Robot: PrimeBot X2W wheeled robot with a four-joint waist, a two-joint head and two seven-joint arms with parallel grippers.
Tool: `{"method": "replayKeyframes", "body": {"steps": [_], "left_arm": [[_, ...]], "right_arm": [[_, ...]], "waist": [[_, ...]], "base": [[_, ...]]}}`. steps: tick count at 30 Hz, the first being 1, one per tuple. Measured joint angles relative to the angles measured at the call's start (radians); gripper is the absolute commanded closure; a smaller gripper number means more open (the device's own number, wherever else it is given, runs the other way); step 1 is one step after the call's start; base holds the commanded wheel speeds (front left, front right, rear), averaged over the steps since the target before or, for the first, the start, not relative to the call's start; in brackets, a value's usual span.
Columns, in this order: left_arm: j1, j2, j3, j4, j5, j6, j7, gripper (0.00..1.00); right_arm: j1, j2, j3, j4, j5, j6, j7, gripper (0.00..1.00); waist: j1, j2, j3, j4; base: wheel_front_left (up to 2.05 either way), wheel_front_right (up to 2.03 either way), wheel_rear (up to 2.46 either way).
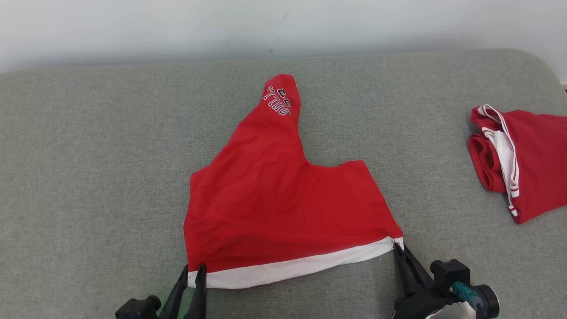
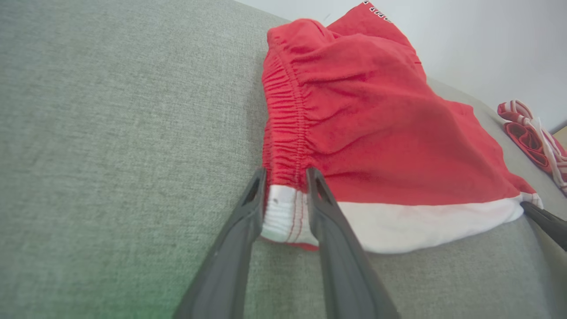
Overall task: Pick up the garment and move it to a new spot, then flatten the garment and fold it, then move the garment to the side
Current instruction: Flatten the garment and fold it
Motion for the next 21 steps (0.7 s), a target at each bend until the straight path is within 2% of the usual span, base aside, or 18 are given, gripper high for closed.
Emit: {"method": "replayKeyframes", "body": {"steps": [3, 9, 11, 12, 13, 21], "left_arm": [[0.007, 0.007, -0.019, -0.002, -0.012, 0.0, 0.0, 0.48], [0.021, 0.021, -0.051, -0.011, -0.043, 0.0, 0.0, 0.61], [0.026, 0.026, -0.056, -0.01, -0.047, 0.0, 0.0, 0.8], [0.029, 0.028, -0.059, -0.01, -0.049, 0.0, 0.0, 0.94], [0.032, 0.03, -0.064, -0.008, -0.05, 0.0, 0.0, 1.0], [0.029, 0.054, -0.084, -0.032, -0.061, 0.0, 0.0, 1.0]], "right_arm": [[-0.001, 0.0, -0.001, 0.0, 0.0, 0.0, 0.0, 1.0], [0.001, 0.001, -0.003, 0.001, -0.003, 0.0, 0.0, 1.0], [0.001, 0.001, -0.004, 0.002, -0.003, 0.0, 0.0, 1.0], [0.001, 0.001, -0.005, 0.003, -0.003, 0.0, 0.0, 1.0], [0.002, 0.001, -0.007, 0.003, -0.003, 0.0, 0.0, 1.0], [-0.001, 0.004, -0.007, -0.056, 0.014, 0.0, 0.001, 1.0]], "waist": [[0.0, 0.0001, -0.002, 0.003], [0.0, 0.0, -0.011, 0.01], [0.0, 0.0001, -0.013, 0.012], [0.0, 0.0, -0.014, 0.013], [0.0, 0.0, -0.015, 0.014], [-0.0001, 0.0, -0.034, 0.016]], "base": [[0.0, 0.0, 0.0], [0.0, 0.0, 0.0], [0.0, 0.0, 0.0], [0.0, 0.0, 0.0], [0.0, 0.0, 0.0], [0.0, 0.0, 0.0]]}}
